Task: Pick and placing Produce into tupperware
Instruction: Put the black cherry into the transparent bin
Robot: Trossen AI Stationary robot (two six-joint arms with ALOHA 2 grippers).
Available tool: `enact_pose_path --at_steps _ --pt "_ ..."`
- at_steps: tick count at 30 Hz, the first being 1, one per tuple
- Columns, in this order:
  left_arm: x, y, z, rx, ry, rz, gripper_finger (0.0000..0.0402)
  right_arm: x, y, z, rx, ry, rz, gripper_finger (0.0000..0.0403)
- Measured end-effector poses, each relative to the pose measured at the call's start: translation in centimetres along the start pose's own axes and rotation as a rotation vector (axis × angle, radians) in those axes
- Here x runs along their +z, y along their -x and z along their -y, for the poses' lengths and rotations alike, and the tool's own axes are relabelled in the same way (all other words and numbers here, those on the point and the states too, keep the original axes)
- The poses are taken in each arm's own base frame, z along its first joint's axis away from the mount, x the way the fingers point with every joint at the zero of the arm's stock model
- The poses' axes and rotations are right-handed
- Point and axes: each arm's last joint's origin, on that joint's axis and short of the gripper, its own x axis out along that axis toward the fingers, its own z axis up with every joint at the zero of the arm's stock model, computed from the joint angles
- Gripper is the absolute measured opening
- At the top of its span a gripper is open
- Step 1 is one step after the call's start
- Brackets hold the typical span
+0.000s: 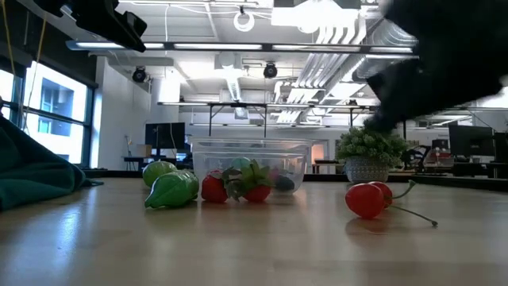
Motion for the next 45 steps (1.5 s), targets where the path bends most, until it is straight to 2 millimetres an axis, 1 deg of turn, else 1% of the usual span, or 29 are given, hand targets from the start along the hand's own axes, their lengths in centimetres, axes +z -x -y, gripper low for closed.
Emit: enact_pose_path --at_steps 4,6,9,12,15,18,21,24,27,31,34,45 --pt "0.0 0.0 0.0 0.0 0.0 0.0 0.0106 4.5 0.0 1.2 -0.133 -0.064 0.109 0.0106" --pt "0.0 0.0 0.0 0.0 0.0 0.0 0.0106 6.8 0.1 2.4 -0.171 -0.098 0.135 0.0106" --pt "0.0 0.0 0.0 0.0 0.0 0.0 0.0106 9.9 0.4 4.7 -0.199 -0.146 0.15 0.0106" --pt "0.0 0.0 0.0 0.0 0.0 0.0 0.0106 12.3 1.0 7.4 -0.195 -0.189 0.143 0.0106" --pt "0.0 0.0 0.0 0.0 0.0 0.0 0.0106 13.6 0.9 9.8 -0.158 -0.227 0.125 0.0106" --pt "0.0 0.0 0.0 0.0 0.0 0.0 0.0106 13.4 -1.1 11.6 -0.098 -0.259 0.062 0.0106" --pt "0.0 0.0 0.0 0.0 0.0 0.0 0.0106 12.2 -4.0 13.0 -0.072 -0.287 -0.027 0.0106" --pt "0.0 0.0 0.0 0.0 0.0 0.0 0.0106 10.5 -6.7 13.9 -0.046 -0.332 -0.152 0.0106" --pt "0.0 0.0 0.0 0.0 0.0 0.0 0.0106 9.8 -8.4 14.6 -0.047 -0.369 -0.238 0.0106" --pt "0.0 0.0 0.0 0.0 0.0 0.0 0.0106 9.0 -9.7 15.2 -0.054 -0.372 -0.341 0.0106" --pt "0.0 0.0 0.0 0.0 0.0 0.0 0.0106 8.6 -10.1 15.3 -0.058 -0.381 -0.377 0.0106" --pt "0.0 0.0 0.0 0.0 0.0 0.0 0.0106 7.9 -10.3 15.8 -0.09 -0.401 -0.423 0.0106"
